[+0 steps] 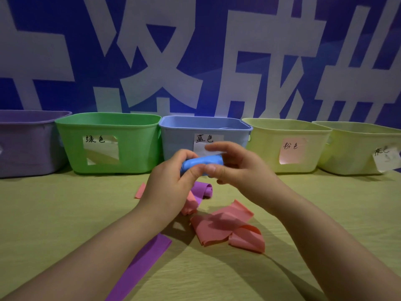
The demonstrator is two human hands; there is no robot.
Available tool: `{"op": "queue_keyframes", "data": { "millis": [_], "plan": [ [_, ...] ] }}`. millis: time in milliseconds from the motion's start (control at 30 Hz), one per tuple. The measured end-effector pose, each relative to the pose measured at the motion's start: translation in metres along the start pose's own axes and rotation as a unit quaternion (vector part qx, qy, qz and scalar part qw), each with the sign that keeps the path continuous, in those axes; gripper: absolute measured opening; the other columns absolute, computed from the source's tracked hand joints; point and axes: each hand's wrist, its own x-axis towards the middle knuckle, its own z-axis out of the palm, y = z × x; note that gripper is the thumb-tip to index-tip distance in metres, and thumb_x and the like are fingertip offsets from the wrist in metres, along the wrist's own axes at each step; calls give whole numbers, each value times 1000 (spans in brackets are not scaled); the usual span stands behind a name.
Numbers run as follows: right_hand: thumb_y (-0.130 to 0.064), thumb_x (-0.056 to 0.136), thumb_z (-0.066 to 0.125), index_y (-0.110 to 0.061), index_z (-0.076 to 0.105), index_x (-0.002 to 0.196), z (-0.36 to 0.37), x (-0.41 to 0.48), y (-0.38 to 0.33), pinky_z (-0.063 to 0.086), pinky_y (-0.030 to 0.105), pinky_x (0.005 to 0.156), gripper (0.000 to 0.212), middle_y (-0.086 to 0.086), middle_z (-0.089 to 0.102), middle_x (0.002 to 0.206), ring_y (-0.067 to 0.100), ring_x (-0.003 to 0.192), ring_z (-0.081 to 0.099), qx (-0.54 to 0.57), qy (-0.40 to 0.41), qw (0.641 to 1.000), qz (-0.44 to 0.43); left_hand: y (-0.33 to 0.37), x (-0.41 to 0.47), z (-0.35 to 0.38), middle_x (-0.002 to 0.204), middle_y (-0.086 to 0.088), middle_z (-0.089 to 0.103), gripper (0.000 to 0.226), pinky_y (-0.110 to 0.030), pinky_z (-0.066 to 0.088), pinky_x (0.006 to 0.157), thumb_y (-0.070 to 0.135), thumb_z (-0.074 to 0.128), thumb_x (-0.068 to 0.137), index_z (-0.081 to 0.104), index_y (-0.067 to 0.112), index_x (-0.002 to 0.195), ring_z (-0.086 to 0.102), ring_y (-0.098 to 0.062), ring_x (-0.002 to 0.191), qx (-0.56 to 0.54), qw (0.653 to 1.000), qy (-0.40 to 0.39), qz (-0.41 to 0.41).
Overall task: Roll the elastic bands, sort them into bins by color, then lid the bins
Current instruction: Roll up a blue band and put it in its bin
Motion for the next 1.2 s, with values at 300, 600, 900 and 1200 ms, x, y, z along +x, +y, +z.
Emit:
{"op": "queue_keyframes", "data": {
  "millis": [300,600,900,1200],
  "plan": [
    [-27,64,78,-23,65,86,-1,7,8,53,48,81,25,15,68,90,33,86,65,-15,30,999,21,-7,5,2,68,-3,61,18,-37,46,63,43,55,80,57,25,82,57,-18,63,-45,997,-43,-36],
    [-15,73,77,-26,61,87,-22,71,-3,48,20,74,23,-9,63,86,8,79,60,-138,77,986,-49,-4,89,-11,77,13,58,23,-18,42,68,16,74,74,57,28,82,53,-4,70,-7,998,-68,-15],
    [-21,85,64,-21,57,110,-35,156,21,45,30,83,26,2,57,111,16,94,51,-261,143,954,-37,-25,175,6,95,3,60,19,-22,36,63,20,61,87,59,21,105,53,-15,85,206,977,-44,13],
    [-26,92,54,-25,56,121,-30,170,47,47,42,94,29,0,60,121,20,109,56,-327,86,941,27,-43,171,5,110,-1,59,26,-32,46,84,26,53,92,56,18,116,55,-17,98,275,960,-43,22]
  ]
}}
